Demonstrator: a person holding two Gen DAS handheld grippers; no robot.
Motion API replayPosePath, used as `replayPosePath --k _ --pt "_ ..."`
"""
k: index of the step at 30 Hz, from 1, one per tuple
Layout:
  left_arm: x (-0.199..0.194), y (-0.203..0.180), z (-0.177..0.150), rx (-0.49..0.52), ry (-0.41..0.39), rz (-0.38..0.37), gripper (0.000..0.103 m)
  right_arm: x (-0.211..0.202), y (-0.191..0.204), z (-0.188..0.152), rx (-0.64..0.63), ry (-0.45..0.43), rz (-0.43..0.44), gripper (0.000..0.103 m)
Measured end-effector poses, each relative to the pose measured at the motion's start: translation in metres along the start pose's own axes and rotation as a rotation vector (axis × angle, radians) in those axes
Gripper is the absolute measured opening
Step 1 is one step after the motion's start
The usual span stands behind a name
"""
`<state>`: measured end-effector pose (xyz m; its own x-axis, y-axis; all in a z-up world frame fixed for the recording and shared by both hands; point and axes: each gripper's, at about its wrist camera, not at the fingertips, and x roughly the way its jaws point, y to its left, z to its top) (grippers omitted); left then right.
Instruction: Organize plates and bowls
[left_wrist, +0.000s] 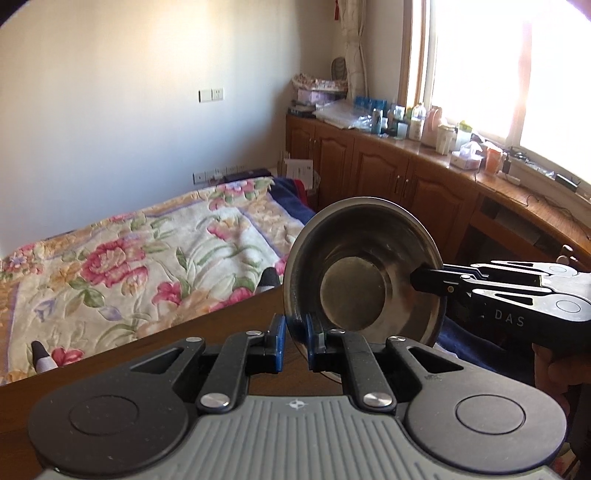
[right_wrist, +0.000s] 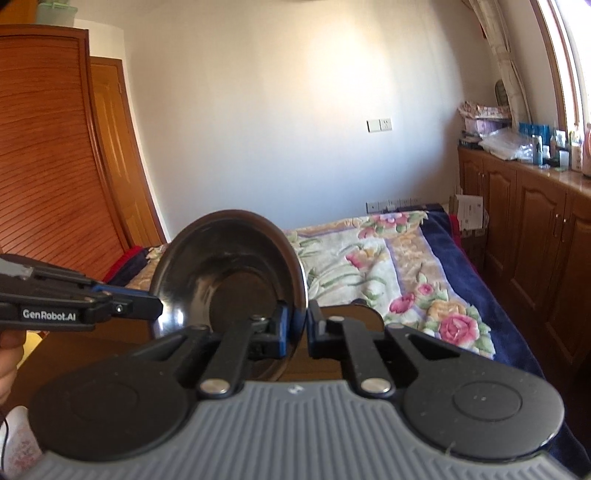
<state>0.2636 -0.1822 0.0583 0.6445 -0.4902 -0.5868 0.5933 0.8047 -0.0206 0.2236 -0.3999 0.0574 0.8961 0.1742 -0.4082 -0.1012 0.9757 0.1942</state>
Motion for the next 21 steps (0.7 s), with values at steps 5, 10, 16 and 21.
replayPosePath --k 5,10,16,21 --pt "-0.030 -0.001 -0.008 0.000 -0.040 -0.005 0.013 -0.013 0.011 0.003 -0.023 -0.021 0.003 0.012" --pt "-0.056 -0.002 -0.023 0.004 -0.077 -0.007 0.013 -0.026 0.022 0.000 -0.041 -0.037 0.004 0.012" --pt "-0.081 -0.004 -0.036 0.017 -0.100 -0.004 0.013 -0.036 0.030 -0.004 -0.047 -0.044 0.010 0.012" --pt "-0.100 -0.006 -0.055 0.017 -0.120 0.007 0.013 -0.047 0.041 -0.014 -0.047 -0.046 0.026 0.012"
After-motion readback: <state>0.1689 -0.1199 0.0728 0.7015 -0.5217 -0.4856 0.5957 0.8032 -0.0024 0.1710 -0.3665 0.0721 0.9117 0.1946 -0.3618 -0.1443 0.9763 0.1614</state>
